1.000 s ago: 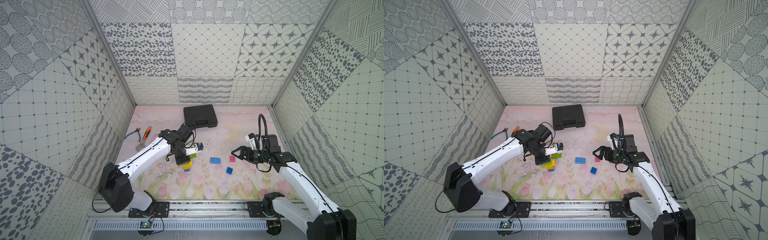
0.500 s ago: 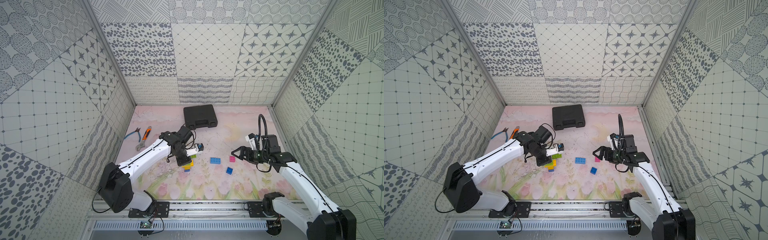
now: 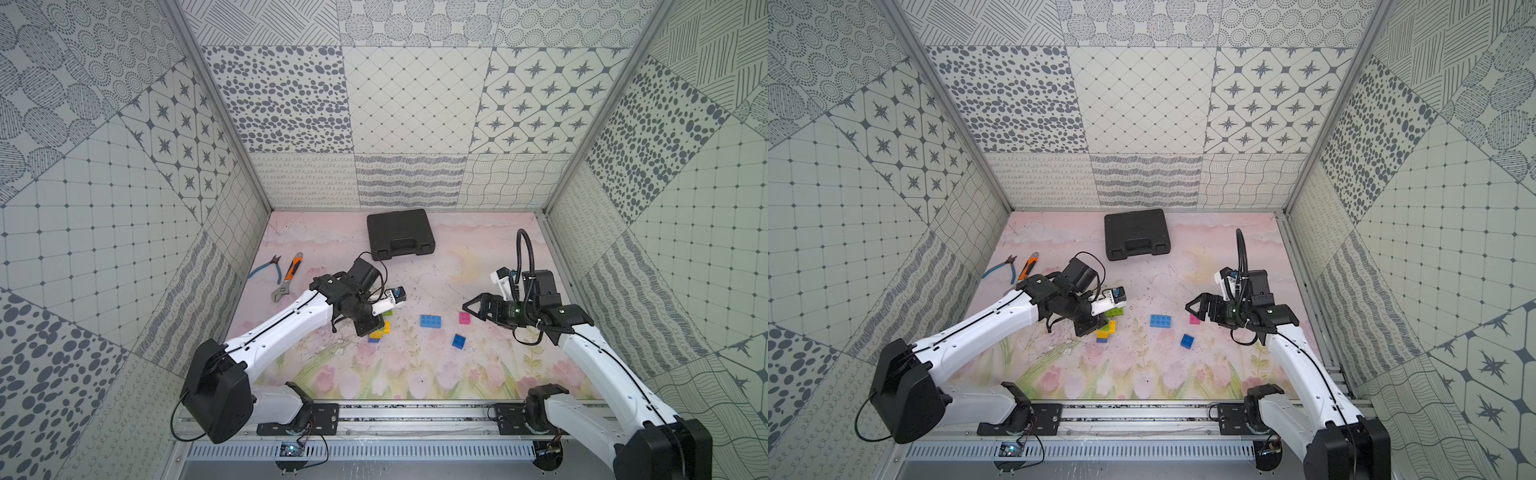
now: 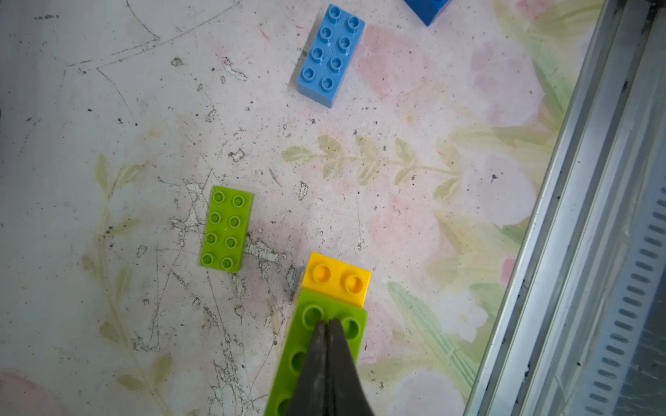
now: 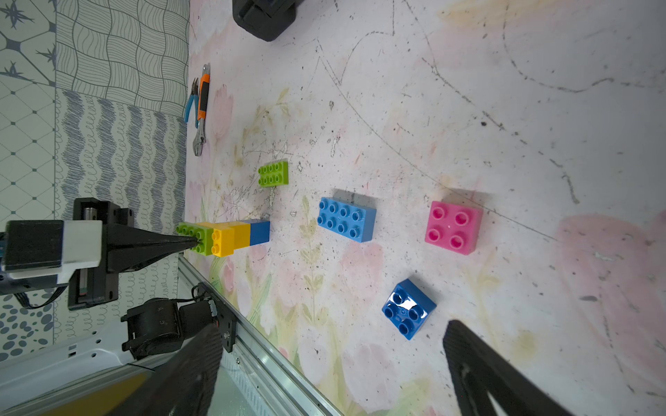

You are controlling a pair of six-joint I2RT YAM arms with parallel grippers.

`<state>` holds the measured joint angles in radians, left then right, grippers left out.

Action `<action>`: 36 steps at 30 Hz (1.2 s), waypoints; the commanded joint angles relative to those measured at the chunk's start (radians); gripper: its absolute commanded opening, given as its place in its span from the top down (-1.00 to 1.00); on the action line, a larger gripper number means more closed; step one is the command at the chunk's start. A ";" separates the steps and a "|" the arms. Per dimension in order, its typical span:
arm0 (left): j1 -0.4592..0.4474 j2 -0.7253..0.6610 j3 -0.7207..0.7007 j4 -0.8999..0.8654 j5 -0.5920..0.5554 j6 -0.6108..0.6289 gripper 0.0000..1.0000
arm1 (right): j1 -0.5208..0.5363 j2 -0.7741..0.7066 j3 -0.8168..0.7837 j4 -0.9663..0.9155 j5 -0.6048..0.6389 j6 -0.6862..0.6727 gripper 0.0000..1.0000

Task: Assemble a spoon with lego
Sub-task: Assemble the lego brick with the lego brick.

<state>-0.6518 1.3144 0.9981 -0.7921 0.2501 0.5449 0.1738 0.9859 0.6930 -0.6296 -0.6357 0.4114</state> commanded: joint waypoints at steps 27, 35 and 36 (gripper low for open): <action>0.009 -0.123 0.006 -0.122 -0.119 -0.080 0.35 | 0.004 -0.003 -0.015 0.053 -0.006 -0.006 -0.96; 0.009 -0.113 0.073 -0.125 -0.123 -0.047 0.08 | 0.004 -0.004 -0.010 0.051 -0.003 -0.006 -0.96; 0.009 -0.101 0.093 -0.124 -0.134 -0.031 -0.03 | 0.004 -0.004 -0.009 0.051 -0.002 -0.006 -0.96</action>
<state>-0.6479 1.1980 1.0412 -0.8852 0.1341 0.4767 0.1738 0.9863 0.6910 -0.6094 -0.6388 0.4122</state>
